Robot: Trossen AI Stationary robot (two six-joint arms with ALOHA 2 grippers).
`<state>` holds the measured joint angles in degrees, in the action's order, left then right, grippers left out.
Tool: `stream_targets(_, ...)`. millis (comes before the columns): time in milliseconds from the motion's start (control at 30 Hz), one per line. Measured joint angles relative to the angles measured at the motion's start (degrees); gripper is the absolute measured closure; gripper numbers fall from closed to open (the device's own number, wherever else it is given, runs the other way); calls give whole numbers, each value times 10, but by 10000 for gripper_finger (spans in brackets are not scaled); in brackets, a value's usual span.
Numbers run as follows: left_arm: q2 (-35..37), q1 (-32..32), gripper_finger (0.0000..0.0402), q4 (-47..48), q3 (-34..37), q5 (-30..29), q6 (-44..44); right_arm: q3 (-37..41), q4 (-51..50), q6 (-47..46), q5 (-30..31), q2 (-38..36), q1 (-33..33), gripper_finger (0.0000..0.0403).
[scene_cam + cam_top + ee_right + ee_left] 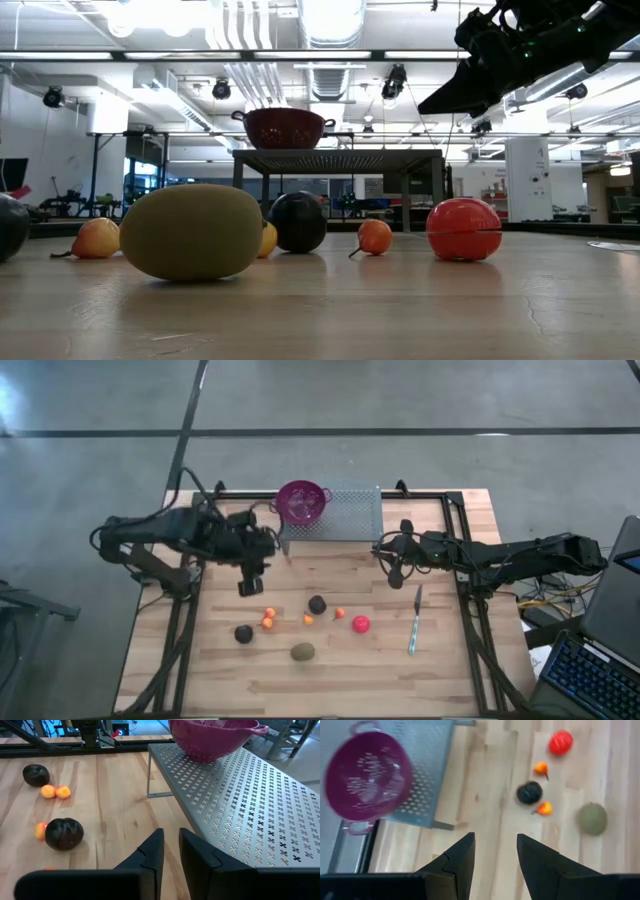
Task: Pick & Place Fruit
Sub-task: Put the black plum into the purple strainer bowl on the shelf
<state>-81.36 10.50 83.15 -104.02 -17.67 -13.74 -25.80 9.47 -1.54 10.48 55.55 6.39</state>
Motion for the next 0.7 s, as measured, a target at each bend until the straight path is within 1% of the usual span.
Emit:
stream_targets(67, 0, 22, 250, 0, 14, 0, -6, 0, 0, 0, 0, 0, 0, 336)
stream_targets(233, 0, 80, 250, 0, 46, -3, -61, 0, -2, -1, 0, 0, 0, 321)
stream_targets(300, 0, 106, 250, 0, 60, -14, -85, 0, -2, -11, 0, 0, 0, 316)
stream_targets(400, 1, 147, 252, 1, 82, -68, -119, 0, -2, -26, -4, 0, -1, 310)
stream_targets(600, 14, 237, 267, 1, 139, -218, -215, 0, -2, -30, -33, 0, -2, 298)
stream_targets(700, 25, 272, 277, 0, 173, -263, -256, 0, -2, -30, -34, 0, -1, 293)
